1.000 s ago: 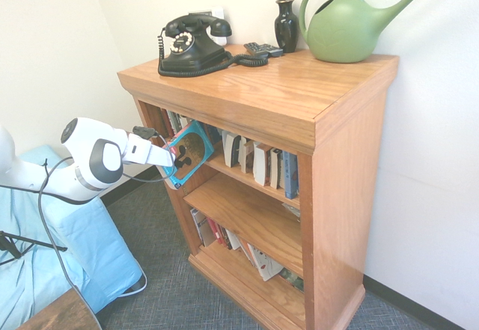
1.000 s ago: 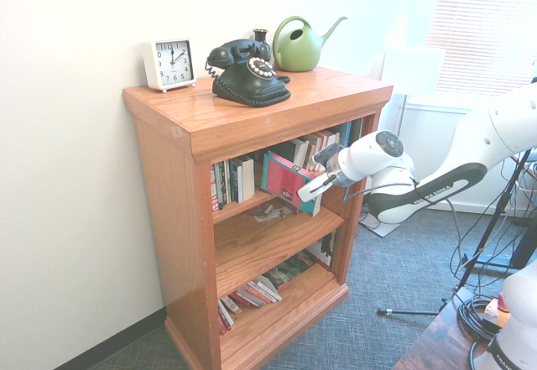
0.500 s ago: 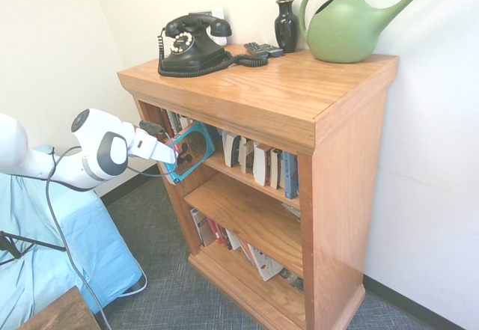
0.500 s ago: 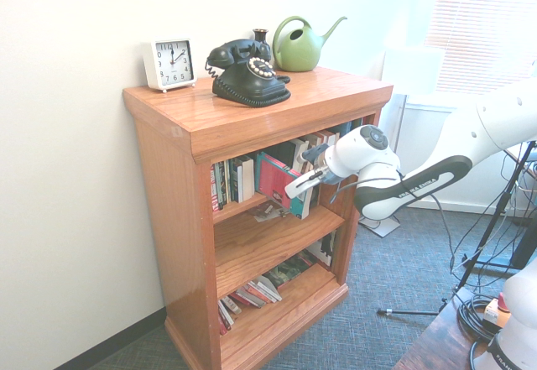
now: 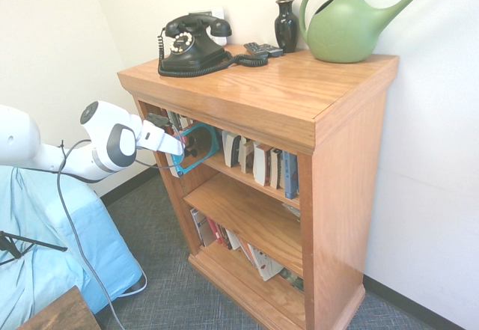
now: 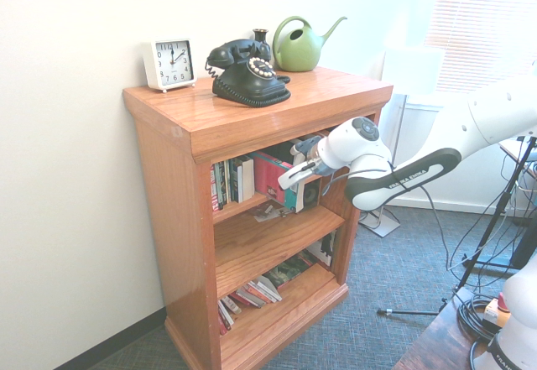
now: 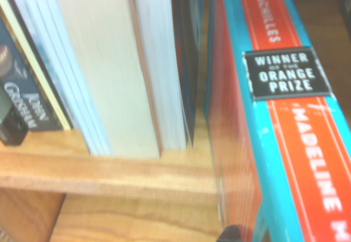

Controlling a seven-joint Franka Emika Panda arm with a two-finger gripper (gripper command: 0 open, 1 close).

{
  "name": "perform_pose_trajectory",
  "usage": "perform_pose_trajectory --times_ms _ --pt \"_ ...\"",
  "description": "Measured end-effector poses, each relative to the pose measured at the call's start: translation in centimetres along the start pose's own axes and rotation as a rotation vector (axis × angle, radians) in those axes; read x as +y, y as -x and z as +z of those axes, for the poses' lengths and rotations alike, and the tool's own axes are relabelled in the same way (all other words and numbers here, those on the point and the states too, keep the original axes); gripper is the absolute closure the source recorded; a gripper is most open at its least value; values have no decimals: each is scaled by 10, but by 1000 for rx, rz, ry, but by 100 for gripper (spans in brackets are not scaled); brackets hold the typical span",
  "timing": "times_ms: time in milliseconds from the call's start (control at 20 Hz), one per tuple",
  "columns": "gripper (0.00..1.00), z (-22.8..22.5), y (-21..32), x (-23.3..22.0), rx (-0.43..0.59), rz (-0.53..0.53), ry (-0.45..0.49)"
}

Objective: Organize the shelf

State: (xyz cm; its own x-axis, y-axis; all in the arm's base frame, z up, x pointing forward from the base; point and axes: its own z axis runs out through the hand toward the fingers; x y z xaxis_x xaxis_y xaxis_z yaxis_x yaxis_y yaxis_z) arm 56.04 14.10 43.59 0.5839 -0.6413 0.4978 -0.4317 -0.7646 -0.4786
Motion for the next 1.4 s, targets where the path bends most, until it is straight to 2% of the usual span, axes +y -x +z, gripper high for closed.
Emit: perform_pose_trajectory --times_ms 650,1400 --pt "100 15 8 -9 61 -56 -6" --pt "100 45 -2 -32 102 -66 -11"
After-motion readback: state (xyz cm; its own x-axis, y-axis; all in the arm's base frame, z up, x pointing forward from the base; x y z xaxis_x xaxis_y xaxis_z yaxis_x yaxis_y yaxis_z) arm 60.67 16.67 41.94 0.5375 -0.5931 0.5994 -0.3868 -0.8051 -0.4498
